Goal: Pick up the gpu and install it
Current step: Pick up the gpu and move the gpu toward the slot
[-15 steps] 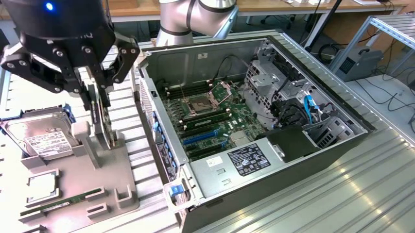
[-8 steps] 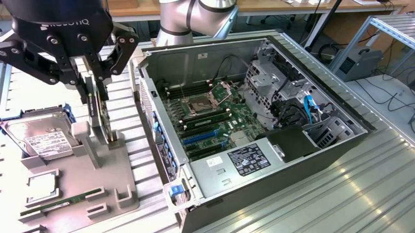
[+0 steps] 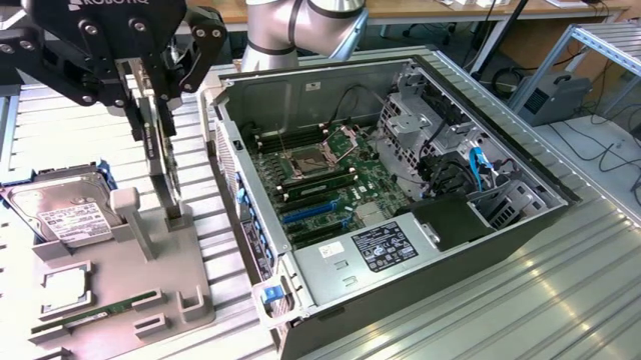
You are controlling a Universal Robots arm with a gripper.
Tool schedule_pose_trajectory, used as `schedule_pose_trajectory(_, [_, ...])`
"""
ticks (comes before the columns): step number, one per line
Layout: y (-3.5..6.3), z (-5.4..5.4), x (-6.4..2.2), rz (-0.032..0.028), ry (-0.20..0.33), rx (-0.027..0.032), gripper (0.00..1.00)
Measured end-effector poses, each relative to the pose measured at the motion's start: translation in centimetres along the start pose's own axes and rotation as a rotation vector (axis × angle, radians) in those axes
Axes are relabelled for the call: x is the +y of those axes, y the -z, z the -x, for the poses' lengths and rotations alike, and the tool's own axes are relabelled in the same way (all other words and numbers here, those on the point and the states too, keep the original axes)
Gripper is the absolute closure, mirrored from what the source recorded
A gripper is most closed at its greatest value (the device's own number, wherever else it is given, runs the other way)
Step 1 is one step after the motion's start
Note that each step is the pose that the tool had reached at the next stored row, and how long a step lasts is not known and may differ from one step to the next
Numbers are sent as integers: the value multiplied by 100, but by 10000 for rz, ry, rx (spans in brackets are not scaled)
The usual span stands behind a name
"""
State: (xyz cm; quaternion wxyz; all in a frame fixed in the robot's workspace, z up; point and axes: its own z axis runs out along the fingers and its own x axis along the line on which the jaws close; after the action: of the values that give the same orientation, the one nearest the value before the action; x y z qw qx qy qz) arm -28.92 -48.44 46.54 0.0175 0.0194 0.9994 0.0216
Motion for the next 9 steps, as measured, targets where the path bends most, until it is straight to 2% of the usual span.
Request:
schedule_pose_trajectory(1, [-4,100,4,1,0,0,73])
schedule_pose_trajectory(7, [-17,464,18,0,-1,0,73])
schedule_pose_trajectory(9, [-25,685,26,1,0,0,73])
